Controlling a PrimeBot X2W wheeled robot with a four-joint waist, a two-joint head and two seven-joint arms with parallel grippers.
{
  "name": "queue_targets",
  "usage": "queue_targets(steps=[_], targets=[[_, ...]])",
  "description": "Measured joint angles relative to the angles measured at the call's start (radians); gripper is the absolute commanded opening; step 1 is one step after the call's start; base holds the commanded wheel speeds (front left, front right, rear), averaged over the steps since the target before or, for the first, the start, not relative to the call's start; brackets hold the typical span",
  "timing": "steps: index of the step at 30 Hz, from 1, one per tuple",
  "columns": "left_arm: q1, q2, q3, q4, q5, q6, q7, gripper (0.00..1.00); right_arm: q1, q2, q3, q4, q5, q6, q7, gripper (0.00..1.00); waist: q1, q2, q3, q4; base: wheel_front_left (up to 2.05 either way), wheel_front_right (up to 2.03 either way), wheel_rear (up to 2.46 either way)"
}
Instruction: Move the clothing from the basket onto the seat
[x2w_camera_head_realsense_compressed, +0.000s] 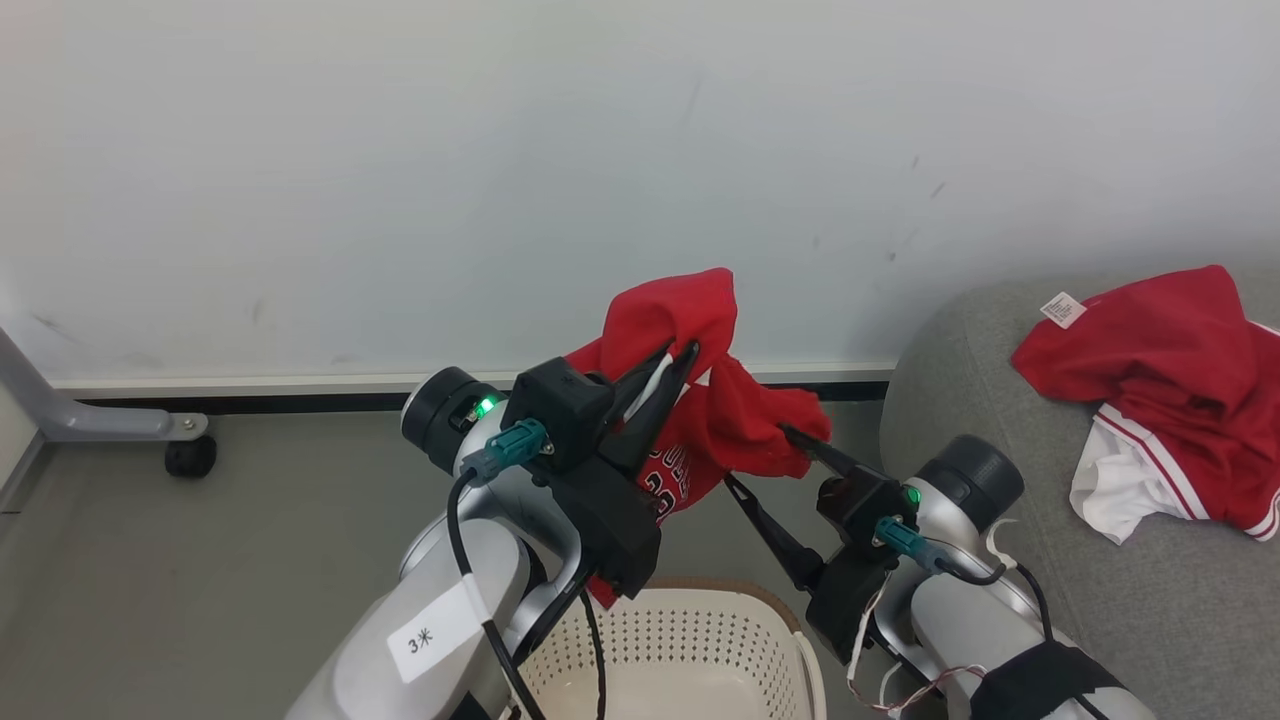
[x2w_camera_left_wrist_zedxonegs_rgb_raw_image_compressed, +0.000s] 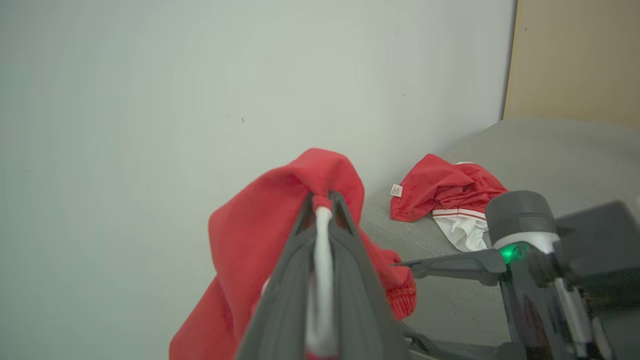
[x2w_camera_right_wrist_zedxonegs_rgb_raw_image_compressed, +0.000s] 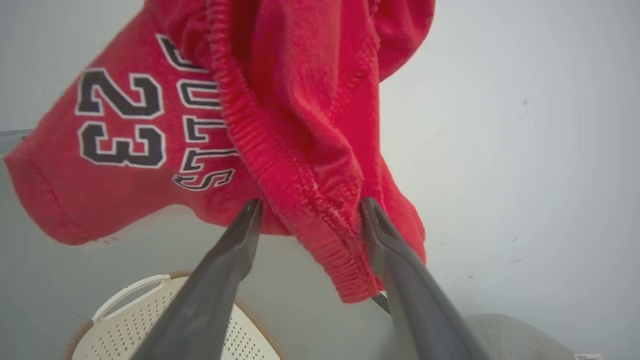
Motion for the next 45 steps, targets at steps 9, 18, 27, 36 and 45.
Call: queue_targets(steps=[9,18,27,36,45], targets=[[0.013,0.010,0.000,-0.035,-0.002,0.001,0.028,0.00,-0.068,0.016,0.015,0.062,0.000,0.003,0.000,0.19,0.0000,0.0000,0.012,0.007,0.00,0.00,0.00],[0.040,0.038,0.023,-0.044,-0.029,0.020,0.043,0.00,-0.082,0.029,0.022,0.078,0.015,0.003,-0.002,0.00,-0.0001,0.0000,0.018,-0.012,0.00,0.00,0.00],[0.091,0.055,0.061,-0.043,-0.053,0.046,0.040,1.00,-0.079,0.018,-0.005,0.064,0.052,0.003,-0.002,0.00,-0.0001,-0.0001,0.018,-0.070,0.00,0.00,0.00],[0.145,0.056,0.075,-0.045,-0.062,0.063,0.016,1.00,-0.060,-0.068,-0.054,-0.023,0.064,-0.003,-0.003,0.00,0.0000,-0.0001,0.010,-0.163,0.00,0.00,0.00],[0.196,0.037,0.044,-0.065,-0.063,0.064,-0.004,1.00,0.035,-0.180,-0.104,-0.140,0.064,-0.056,-0.003,0.00,-0.0001,0.0000,0.001,-0.277,0.00,0.00,0.00]])
